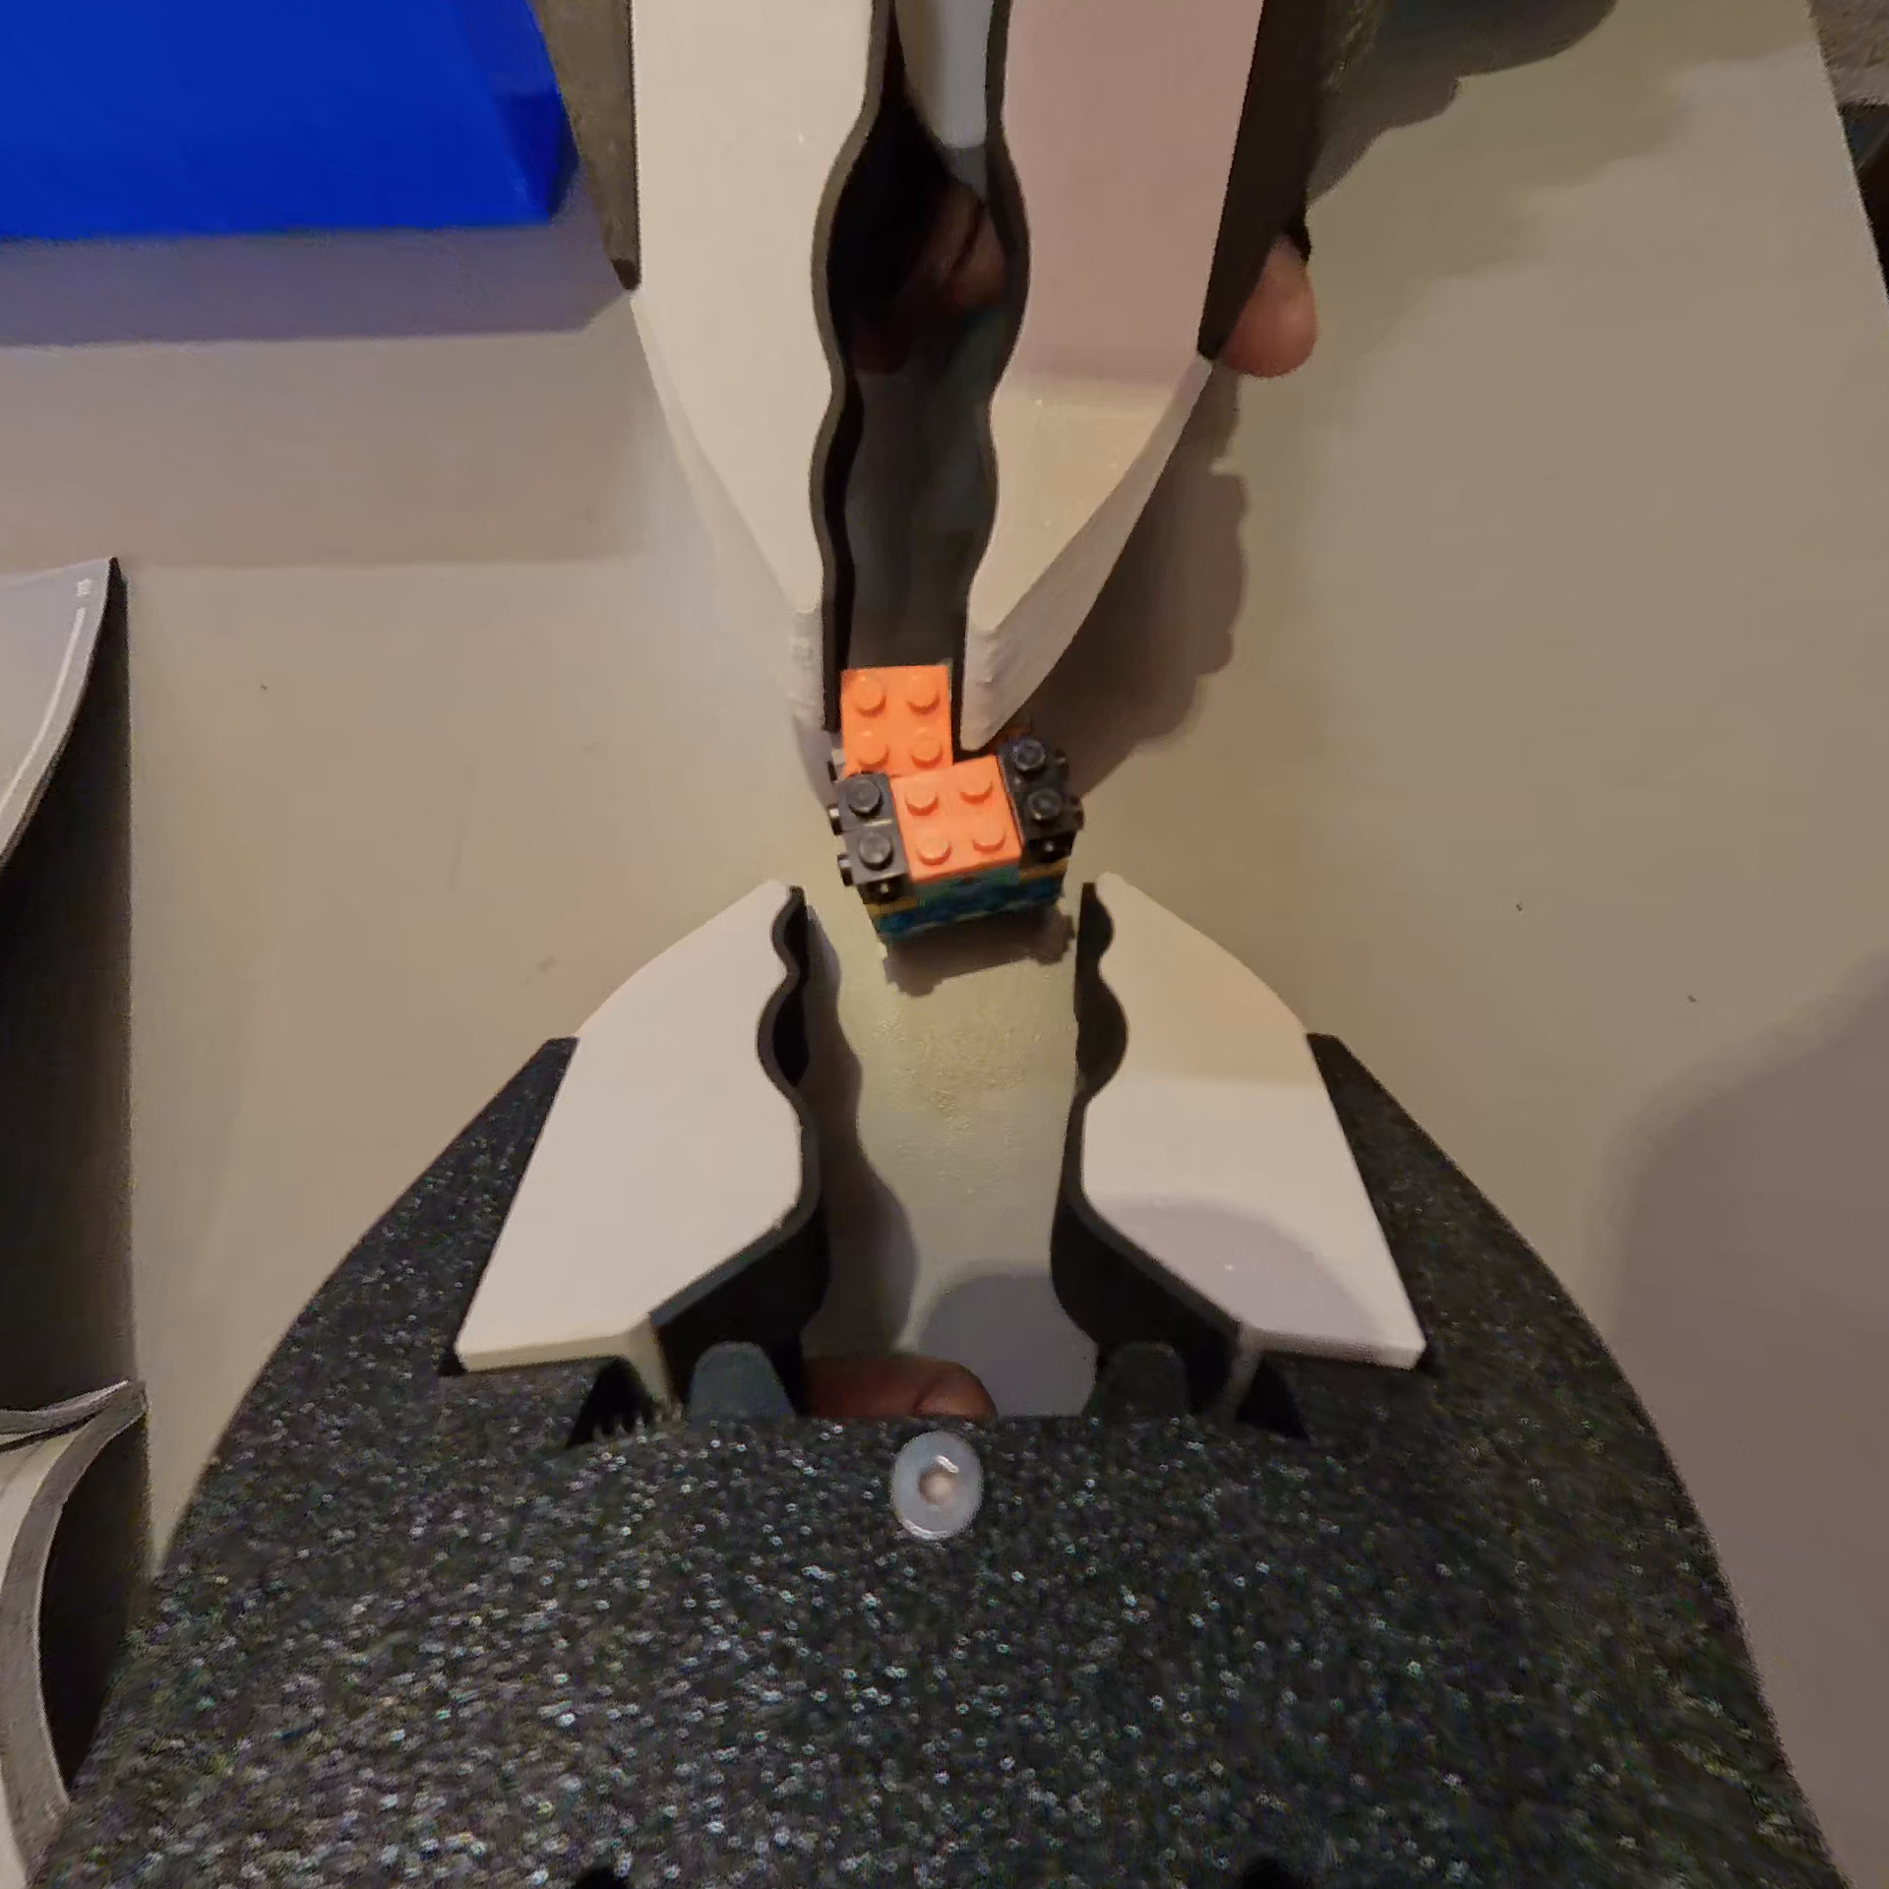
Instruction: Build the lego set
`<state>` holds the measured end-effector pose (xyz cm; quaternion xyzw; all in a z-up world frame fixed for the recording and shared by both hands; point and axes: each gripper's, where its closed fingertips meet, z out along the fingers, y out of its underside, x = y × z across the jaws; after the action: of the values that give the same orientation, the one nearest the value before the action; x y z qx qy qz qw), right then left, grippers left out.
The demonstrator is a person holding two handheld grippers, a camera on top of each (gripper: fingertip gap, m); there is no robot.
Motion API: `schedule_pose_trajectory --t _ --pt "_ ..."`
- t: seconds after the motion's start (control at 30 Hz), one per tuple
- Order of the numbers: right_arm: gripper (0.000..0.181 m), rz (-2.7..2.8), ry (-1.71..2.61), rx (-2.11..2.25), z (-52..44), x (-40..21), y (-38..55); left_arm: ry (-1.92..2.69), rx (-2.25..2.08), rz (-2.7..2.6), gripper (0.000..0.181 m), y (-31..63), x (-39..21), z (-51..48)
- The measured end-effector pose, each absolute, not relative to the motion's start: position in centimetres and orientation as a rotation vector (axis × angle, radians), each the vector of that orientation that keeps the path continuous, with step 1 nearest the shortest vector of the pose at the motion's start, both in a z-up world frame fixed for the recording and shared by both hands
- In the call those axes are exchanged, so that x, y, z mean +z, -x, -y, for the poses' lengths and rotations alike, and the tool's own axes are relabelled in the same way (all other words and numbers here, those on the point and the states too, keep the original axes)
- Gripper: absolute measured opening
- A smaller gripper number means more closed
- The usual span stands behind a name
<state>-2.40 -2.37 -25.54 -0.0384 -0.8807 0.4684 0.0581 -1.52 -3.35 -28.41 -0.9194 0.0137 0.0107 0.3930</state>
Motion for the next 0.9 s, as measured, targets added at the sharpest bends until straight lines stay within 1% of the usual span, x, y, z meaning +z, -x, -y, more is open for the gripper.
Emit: schedule_pose_trajectory --t 0.3,0.4,0.47,0.67,0.73,0.9 --pt "0.017 2.67 0.14 1.418 2.1 -25.6 2.5 2.338 0.043 0.051 0.052 1.5 -28.5 2.6" --pt "0.017 2.668 0.149 1.415 2.0 -25.7 2.6 2.337 0.046 0.078 0.047 1.6 -28.5 2.4" --pt "0.017 2.665 0.159 1.411 1.9 -25.7 2.8 2.333 0.027 0.068 0.039 1.4 -28.5 2.3" --pt "0.017 2.673 0.168 1.429 1.4 -25.6 2.9 2.32 0.033 0.04 0.038 1.5 -28.4 2.2" --pt "0.017 2.663 0.164 1.484 1.2 -25.0 2.9 2.31 0.044 0.011 0.038 1.4 -28.2 2.1" --pt "0.017 2.58 0.188 1.787 1.8 -21.5 2.0 2.229 0.064 -0.034 0.038 1.5 -27.1 1.6"
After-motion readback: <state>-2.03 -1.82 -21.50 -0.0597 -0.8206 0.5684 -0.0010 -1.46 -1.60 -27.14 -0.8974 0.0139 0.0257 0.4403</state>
